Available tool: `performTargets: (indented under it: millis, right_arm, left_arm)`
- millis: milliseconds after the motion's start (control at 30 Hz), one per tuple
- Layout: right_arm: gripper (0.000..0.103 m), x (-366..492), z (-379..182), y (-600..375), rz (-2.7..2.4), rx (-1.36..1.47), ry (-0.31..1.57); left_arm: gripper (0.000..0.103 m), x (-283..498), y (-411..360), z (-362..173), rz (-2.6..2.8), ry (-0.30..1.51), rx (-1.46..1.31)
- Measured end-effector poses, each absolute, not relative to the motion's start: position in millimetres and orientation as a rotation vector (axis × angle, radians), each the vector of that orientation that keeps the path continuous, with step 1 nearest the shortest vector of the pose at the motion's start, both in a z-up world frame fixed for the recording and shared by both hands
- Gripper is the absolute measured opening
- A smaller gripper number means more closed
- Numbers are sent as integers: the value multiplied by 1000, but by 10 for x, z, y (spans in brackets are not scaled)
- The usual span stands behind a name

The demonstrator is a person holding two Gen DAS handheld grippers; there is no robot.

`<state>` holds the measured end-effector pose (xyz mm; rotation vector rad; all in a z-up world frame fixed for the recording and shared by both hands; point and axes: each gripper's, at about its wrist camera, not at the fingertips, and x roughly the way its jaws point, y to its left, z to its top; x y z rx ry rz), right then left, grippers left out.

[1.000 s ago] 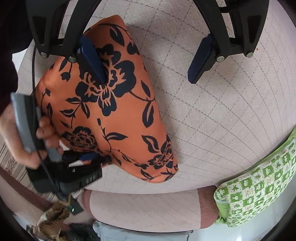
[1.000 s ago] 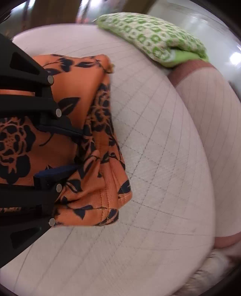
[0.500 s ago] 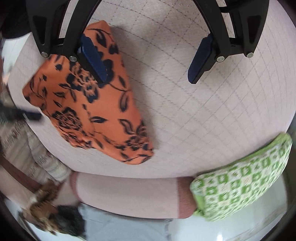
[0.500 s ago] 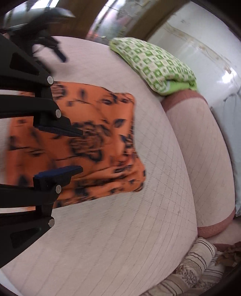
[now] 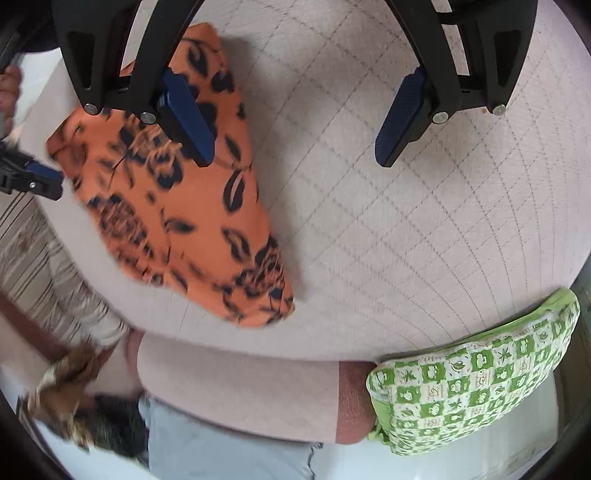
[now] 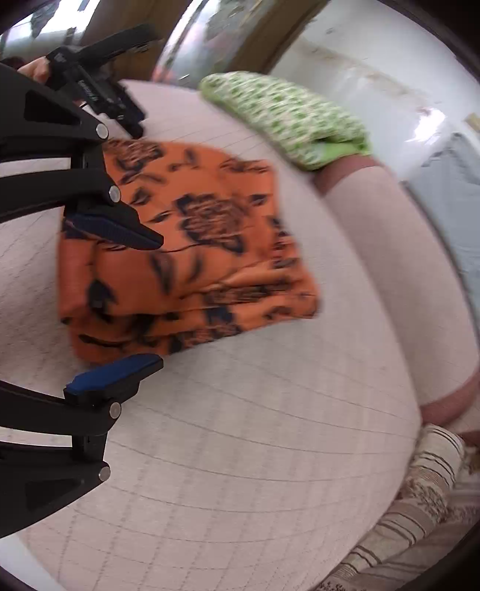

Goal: Fold small clothes

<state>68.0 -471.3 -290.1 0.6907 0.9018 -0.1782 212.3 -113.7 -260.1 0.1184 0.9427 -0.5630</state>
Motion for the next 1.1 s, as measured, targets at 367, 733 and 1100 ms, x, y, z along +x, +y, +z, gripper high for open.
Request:
performTargets:
  millis: [367, 733, 1100]
  right_arm:
    - [62, 844, -2979, -4958, -136, 827, 783]
    - [62, 956, -3092, -4997, -151, 838, 783]
    - [62, 971, -3109, -4996, -161, 863, 767]
  left_arm:
    - [89, 2218, -1330, -2544, -606, 938, 38]
    - [89, 2178, -1539, -2567, -620, 927, 116]
    - [89, 2252, -1558, -2558, -607, 925, 109]
